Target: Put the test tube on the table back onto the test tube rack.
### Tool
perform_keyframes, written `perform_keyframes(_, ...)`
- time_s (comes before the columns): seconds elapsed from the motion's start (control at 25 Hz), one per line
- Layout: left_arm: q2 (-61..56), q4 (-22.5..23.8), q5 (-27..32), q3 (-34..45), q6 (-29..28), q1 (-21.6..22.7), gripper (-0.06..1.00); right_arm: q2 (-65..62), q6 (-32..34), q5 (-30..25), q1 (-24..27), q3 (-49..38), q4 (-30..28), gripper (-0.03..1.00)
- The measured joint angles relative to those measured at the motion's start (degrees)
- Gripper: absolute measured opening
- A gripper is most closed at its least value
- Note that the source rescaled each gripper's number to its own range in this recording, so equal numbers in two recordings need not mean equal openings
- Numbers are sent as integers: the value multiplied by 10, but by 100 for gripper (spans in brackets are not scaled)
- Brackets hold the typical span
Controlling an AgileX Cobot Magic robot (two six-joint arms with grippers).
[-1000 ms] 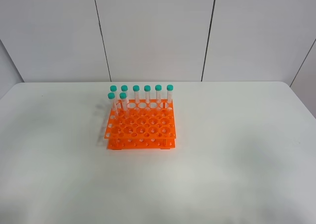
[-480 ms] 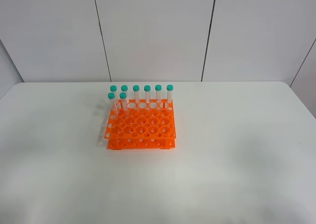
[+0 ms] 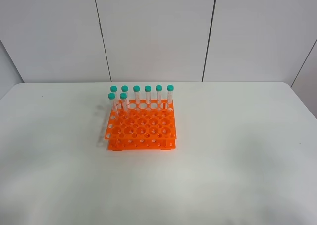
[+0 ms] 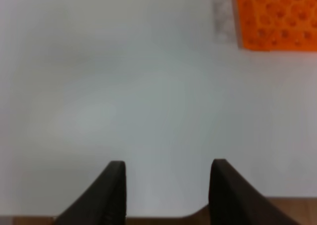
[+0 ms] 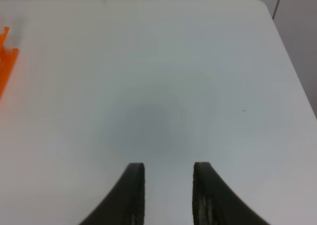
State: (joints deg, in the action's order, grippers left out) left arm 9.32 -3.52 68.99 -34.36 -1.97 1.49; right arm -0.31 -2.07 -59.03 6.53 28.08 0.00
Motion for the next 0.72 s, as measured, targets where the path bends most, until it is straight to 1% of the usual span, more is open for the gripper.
perform_keyframes(0.12, -15, -6, -13, 14, 0, 0, 95, 0, 0, 0, 0, 0, 0, 36)
perform_keyframes(0.36, -93, -15, -18, 16, 0, 0, 95, 0, 0, 0, 0, 0, 0, 36)
perform_keyframes(0.72, -94, -19, -18, 16, 2, 0, 95, 0, 0, 0, 0, 0, 0, 36)
